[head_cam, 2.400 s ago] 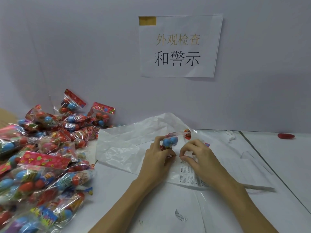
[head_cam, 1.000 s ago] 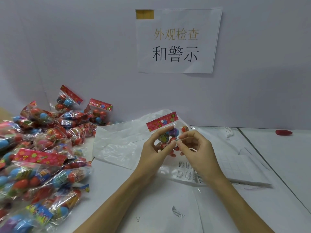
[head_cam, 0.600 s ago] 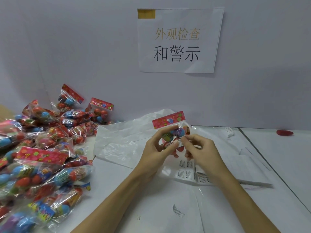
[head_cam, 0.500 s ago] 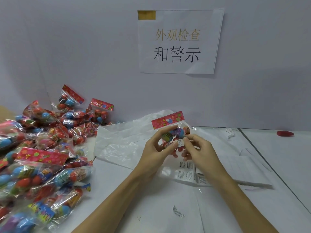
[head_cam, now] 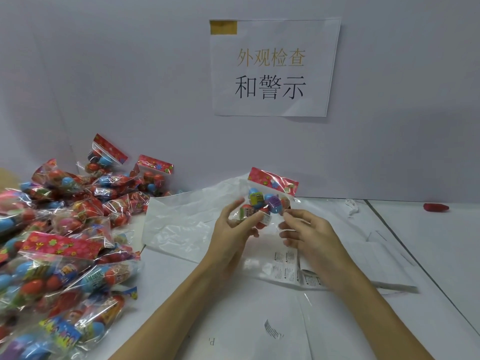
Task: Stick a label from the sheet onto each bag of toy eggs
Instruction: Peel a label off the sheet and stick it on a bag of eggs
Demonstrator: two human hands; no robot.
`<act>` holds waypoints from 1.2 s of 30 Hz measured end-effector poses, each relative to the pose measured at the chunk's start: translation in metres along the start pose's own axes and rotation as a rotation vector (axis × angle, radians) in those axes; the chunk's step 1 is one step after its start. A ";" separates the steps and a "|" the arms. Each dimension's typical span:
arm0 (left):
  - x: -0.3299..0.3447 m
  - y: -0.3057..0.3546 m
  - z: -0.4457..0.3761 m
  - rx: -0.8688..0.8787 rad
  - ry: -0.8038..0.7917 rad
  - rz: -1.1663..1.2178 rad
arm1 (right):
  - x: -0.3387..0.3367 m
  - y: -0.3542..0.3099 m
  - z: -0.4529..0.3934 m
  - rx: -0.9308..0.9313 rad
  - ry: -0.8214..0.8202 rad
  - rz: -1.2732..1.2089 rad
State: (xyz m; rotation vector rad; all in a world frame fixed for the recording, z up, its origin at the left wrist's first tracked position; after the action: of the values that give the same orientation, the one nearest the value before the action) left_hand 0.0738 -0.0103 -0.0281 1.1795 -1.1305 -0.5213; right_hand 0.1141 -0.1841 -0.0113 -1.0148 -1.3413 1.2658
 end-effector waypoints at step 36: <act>0.024 0.027 0.037 0.541 -0.131 -0.501 | 0.009 0.005 0.004 -0.006 -0.013 -0.241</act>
State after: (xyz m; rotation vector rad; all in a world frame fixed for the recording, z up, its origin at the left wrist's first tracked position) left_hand 0.0444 -0.0369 0.0044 1.9485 -1.1202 -0.7022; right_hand 0.1084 -0.1756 -0.0147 -0.8217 -1.4312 1.0888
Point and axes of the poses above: each hand's wrist, its own z-axis away from the middle knuckle, its own x-axis out of the palm, y = z × x, the point moved 7 cm from there along -z, towards the middle knuckle, and after that the axes turned 9 degrees about y, right-handed, at the moved point
